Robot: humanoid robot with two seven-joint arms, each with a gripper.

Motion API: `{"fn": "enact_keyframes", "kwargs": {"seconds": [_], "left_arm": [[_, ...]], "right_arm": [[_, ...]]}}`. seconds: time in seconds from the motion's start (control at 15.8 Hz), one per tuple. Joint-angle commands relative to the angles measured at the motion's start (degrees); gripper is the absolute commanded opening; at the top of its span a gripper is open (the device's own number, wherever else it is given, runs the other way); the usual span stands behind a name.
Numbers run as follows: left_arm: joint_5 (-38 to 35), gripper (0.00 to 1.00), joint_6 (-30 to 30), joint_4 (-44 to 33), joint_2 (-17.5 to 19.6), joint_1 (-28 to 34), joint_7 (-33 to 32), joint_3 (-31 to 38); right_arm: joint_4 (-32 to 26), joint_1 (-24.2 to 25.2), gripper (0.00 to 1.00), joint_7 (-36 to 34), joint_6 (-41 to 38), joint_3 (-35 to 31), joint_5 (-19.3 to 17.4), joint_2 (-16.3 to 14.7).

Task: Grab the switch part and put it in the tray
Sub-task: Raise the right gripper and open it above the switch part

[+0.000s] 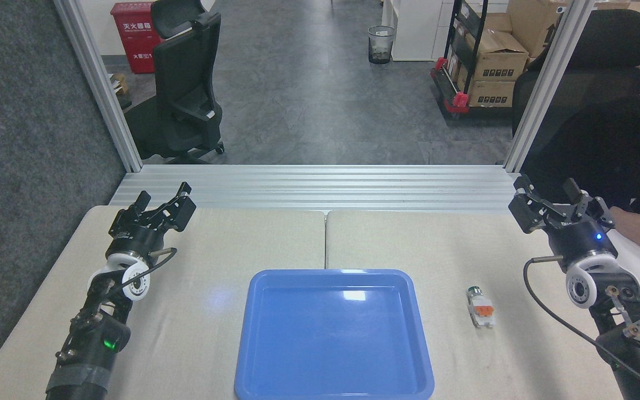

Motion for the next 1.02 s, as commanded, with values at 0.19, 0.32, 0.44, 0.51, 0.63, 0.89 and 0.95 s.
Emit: {"fn": "enact_keyframes", "kwargs": {"seconds": [0.19, 0.32, 0.44, 0.51, 0.63, 0.89, 0.95], "left_arm": [[-0.1, 1.0, 0.0, 0.0, 0.0, 0.0, 0.0, -1.3], [0.0, 1.0, 0.0, 0.0, 0.0, 0.0, 0.0, -1.3], [0.0, 1.0, 0.0, 0.0, 0.0, 0.0, 0.0, -1.3], [-0.1, 1.0, 0.0, 0.0, 0.0, 0.0, 0.0, -1.3], [0.0, 1.0, 0.0, 0.0, 0.0, 0.0, 0.0, -1.3], [0.0, 1.0, 0.0, 0.0, 0.0, 0.0, 0.0, -1.3], [-0.1, 1.0, 0.0, 0.0, 0.0, -0.1, 0.0, -1.3]], "right_arm": [[-2.2, 0.2, 0.99, 0.0, 0.1, -0.3, -0.3, -0.8], [-1.9, -0.2, 0.99, 0.0, 0.0, -0.4, -0.3, -2.3], [-1.8, -0.2, 0.99, 0.0, 0.1, 0.2, -0.1, -2.9], [-1.9, -0.2, 0.99, 0.0, 0.0, 0.5, 0.4, -2.9], [-2.1, 0.5, 0.99, 0.0, 0.1, 0.5, 0.4, -2.6], [-2.1, 0.9, 0.99, -0.3, 0.4, 0.2, 0.5, -2.7], [-1.7, 0.9, 0.99, -0.6, 0.4, 0.0, 0.5, -2.7]]}}
